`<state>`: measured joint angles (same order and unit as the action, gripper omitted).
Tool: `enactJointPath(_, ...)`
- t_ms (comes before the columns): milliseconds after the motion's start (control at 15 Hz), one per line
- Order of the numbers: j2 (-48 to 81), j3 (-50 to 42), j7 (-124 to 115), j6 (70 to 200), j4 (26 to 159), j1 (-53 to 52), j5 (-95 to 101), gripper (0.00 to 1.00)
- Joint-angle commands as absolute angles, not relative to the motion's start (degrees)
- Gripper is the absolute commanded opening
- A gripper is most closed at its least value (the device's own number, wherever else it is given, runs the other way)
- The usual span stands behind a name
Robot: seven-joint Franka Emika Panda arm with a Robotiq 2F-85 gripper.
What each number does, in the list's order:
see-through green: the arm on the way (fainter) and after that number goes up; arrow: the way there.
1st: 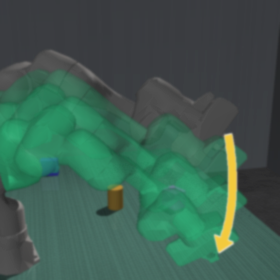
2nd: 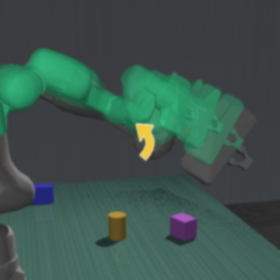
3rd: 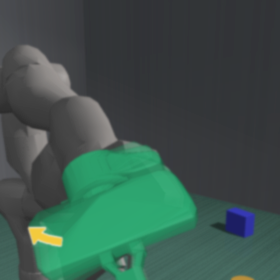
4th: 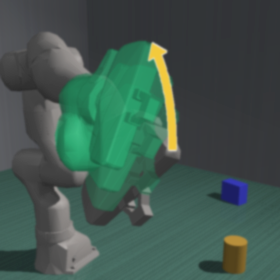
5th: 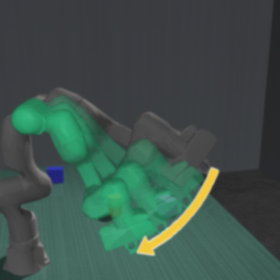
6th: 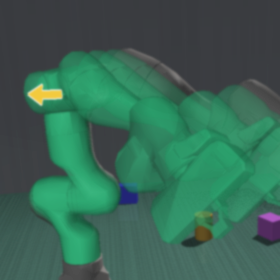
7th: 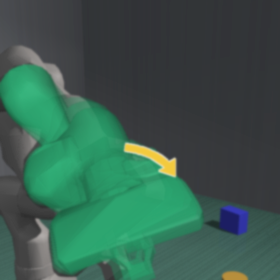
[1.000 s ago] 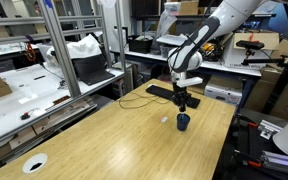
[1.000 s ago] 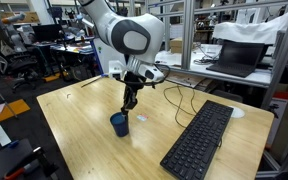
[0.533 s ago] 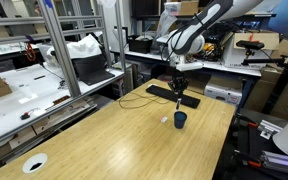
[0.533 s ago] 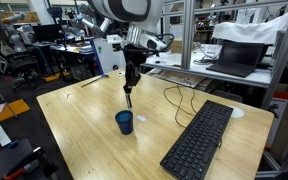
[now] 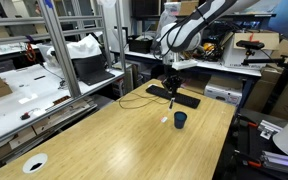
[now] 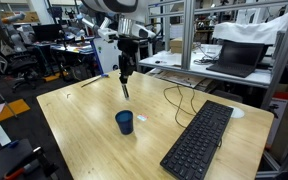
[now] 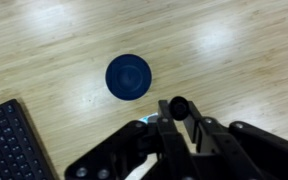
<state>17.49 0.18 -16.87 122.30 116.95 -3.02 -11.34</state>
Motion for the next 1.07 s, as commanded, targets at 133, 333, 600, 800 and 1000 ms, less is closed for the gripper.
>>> enactJointPath(133,22.46,2.08,-17.04,132.53,115.72,-7.78,-5.31,0.05)
enactJointPath(333,26.03,1.35,-22.6,144.09,116.92,-12.9,0.41,0.05)
enactJointPath(600,30.86,-4.93,-34.35,157.76,117.04,-22.19,10.06,0.05)
enactJointPath(800,33.77,-16.06,-46.76,163.3,116.41,-32.84,19.26,0.05)
enactJointPath(1000,35.72,-19.68,-52.46,161.9,115.47,-36.65,21.95,0.05)
